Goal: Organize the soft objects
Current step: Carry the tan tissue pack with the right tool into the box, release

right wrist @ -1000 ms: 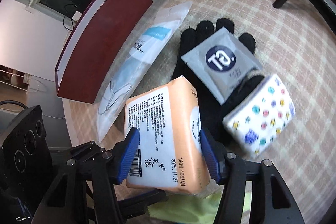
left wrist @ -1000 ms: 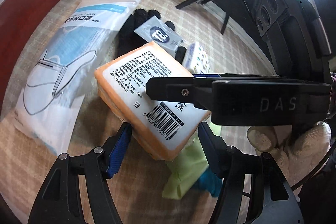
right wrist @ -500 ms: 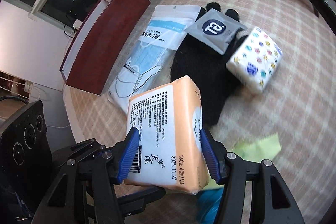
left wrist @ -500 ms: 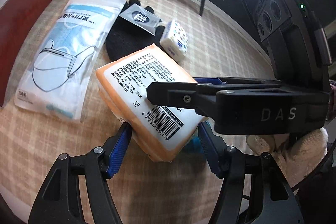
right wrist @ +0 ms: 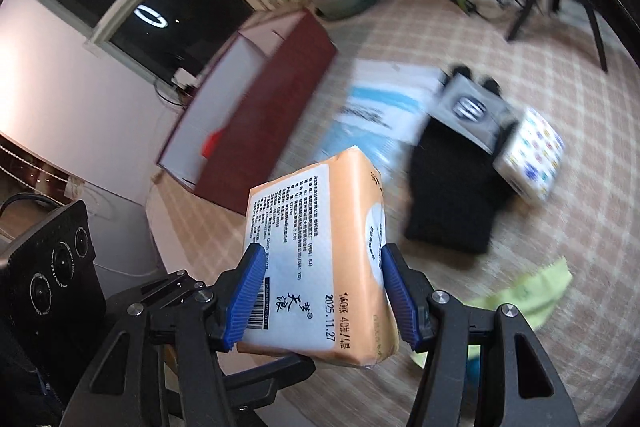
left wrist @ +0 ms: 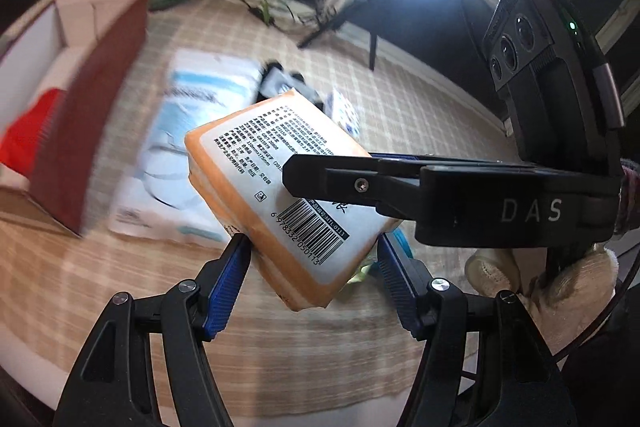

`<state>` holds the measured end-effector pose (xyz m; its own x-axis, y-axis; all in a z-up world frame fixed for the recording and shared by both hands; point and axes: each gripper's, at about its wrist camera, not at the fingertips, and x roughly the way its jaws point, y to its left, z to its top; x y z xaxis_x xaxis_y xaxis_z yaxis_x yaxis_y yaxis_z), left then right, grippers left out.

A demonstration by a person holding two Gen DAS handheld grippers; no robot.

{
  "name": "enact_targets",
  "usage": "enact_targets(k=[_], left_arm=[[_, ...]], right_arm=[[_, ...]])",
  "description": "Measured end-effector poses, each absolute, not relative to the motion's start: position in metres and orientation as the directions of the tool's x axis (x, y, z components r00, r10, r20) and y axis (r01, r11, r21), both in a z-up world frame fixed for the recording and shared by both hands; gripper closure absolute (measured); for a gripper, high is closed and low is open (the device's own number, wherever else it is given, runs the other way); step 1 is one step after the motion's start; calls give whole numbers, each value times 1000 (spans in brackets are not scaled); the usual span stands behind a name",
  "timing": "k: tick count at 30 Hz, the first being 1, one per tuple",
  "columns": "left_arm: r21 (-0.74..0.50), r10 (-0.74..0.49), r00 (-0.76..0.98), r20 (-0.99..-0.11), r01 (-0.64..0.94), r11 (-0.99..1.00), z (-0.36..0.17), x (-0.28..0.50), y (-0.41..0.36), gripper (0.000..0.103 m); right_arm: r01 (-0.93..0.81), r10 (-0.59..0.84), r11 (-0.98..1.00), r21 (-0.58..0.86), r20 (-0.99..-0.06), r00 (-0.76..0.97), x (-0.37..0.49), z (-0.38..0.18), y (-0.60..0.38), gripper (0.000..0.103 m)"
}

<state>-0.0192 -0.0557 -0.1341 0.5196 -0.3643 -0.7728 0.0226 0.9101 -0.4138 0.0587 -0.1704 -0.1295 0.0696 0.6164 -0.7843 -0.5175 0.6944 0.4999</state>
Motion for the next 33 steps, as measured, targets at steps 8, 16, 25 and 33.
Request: enact_targets(k=[8, 16, 25, 33], left_arm=[[-391, -308, 597, -741, -11, 920, -107, -29, 22, 39], [-367, -243, 639, -730, -67, 928, -104, -24, 94, 39], [-352, -206, 644, -737, -105, 930, -116, -11, 146, 39], [-359, -217, 612, -760, -117, 926, -139, 5, 173, 39]], right_arm=[[-585, 663, 641, 497, -743, 95, 63, -97, -90, 47], [-630, 685, 601, 492, -723, 88, 74, -88, -6, 47], [-629, 689, 590, 505, -721, 68, 91, -102, 53, 48], [-625, 658, 610, 487, -751, 57, 106, -122, 80, 48]])
